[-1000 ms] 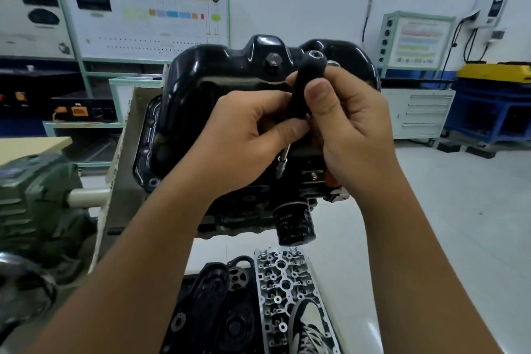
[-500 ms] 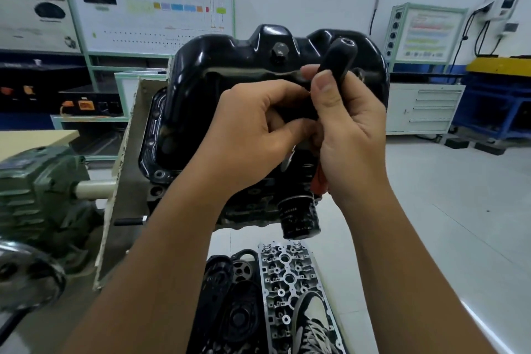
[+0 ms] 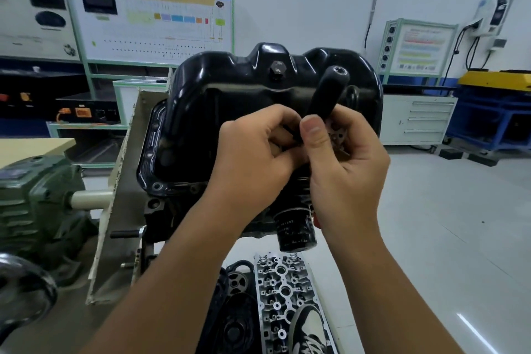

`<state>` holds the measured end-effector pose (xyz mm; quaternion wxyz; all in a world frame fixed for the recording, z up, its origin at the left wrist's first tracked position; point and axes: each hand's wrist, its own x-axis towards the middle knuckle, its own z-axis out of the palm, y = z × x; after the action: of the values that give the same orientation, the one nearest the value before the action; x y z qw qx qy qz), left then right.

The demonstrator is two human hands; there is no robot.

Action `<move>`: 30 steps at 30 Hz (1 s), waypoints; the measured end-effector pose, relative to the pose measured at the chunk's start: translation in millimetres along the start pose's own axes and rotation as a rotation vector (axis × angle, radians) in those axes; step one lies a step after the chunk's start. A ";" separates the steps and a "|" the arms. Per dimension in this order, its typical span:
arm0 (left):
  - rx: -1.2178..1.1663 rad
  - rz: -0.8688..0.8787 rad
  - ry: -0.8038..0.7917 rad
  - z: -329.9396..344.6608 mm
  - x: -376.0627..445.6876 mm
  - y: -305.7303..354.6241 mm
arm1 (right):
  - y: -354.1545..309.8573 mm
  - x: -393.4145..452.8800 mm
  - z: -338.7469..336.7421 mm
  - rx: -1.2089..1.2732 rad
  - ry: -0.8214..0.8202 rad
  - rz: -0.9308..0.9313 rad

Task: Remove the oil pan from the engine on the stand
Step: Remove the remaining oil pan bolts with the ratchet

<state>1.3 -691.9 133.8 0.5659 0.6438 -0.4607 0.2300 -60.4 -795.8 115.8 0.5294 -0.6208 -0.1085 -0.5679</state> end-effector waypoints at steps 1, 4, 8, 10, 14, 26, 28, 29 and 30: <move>-0.002 0.004 0.014 1.1 -1.2 0.4 | -1.4 -0.7 -0.5 0.002 0.023 -0.006; -0.013 0.018 0.057 4.3 -4.8 -0.4 | -6.9 0.4 -3.0 -0.031 0.041 -0.024; -0.041 -0.002 0.120 12.8 -10.8 -1.5 | -14.5 3.5 -5.9 -0.153 0.012 -0.065; -0.063 -0.027 0.135 15.6 -12.2 -1.3 | -15.3 4.2 -5.7 -0.187 -0.008 -0.063; 0.018 -0.030 -0.089 10.3 -9.6 -5.6 | -13.9 4.8 -6.2 -0.231 -0.035 -0.044; -0.010 -0.032 0.061 8.3 -15.2 -10.0 | -14.7 6.1 0.4 -0.124 -0.082 -0.061; -0.028 -0.034 0.067 4.9 -15.6 -11.2 | -14.4 9.4 3.0 -0.126 -0.061 -0.107; -0.033 -0.033 0.071 3.9 -15.5 -11.6 | -13.2 10.9 4.2 -0.137 -0.067 -0.122; -0.036 -0.033 0.078 3.4 -15.3 -11.8 | -11.7 11.9 5.3 -0.143 -0.086 -0.124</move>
<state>3.4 -690.8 114.3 0.5985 0.6316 -0.4320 0.2373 -61.9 -792.3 132.9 0.4423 -0.6729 -0.1288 -0.5788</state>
